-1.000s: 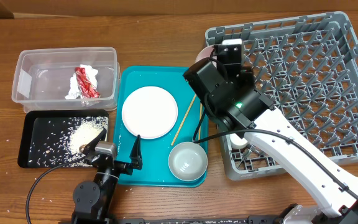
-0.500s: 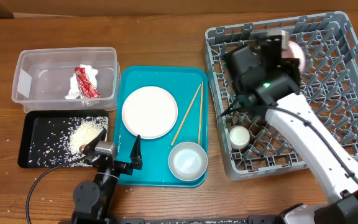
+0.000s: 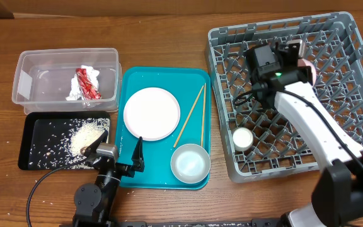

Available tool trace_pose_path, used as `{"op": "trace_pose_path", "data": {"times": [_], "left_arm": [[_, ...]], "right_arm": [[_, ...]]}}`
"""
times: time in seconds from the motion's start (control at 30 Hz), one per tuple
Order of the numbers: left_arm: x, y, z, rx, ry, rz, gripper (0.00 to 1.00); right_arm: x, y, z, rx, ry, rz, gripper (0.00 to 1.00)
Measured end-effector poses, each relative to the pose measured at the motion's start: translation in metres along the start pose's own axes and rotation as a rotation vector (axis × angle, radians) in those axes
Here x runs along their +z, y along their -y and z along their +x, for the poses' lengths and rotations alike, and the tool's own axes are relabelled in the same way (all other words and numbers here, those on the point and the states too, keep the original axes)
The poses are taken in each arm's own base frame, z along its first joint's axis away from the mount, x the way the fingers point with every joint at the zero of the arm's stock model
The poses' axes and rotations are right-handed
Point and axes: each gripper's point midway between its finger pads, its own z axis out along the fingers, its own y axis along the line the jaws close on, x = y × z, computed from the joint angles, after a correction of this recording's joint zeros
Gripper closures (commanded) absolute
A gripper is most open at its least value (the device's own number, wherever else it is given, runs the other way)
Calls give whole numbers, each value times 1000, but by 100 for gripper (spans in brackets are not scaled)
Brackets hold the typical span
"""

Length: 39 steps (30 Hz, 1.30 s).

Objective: Sort waste into correct bins and load items into the dishwasher
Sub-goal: 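Lift the pink bowl and stand it in the grey rack, then move the right gripper back to the white bowl on the tray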

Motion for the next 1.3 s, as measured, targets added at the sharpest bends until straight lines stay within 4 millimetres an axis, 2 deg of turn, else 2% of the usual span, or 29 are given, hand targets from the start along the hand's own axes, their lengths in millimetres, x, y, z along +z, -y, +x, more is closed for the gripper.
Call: {"op": "trace_pose_path", "data": {"times": [0.1, 0.17, 0.5, 0.63, 0.8, 1.07, 1.3], "left_arm": [[0, 0, 0, 0, 0, 0, 0], [0, 0, 0, 0, 0, 0, 0], [0, 0, 0, 0, 0, 0, 0], [0, 0, 0, 0, 0, 0, 0], [0, 0, 0, 0, 0, 0, 0], [0, 0, 0, 0, 0, 0, 0], [0, 0, 0, 0, 0, 0, 0]], "right_arm": [[9, -16, 7, -67, -23, 17, 96], [12, -19, 7, -99, -19, 58, 96], [-14, -12, -10, -154, 99, 195, 96], [-15, -6, -13, -148, 111, 229, 96], [-15, -10, -20, -113, 128, 217, 96], [-13, -12, -20, -149, 120, 205, 96], [1, -15, -15, -173, 82, 201, 96]]}}
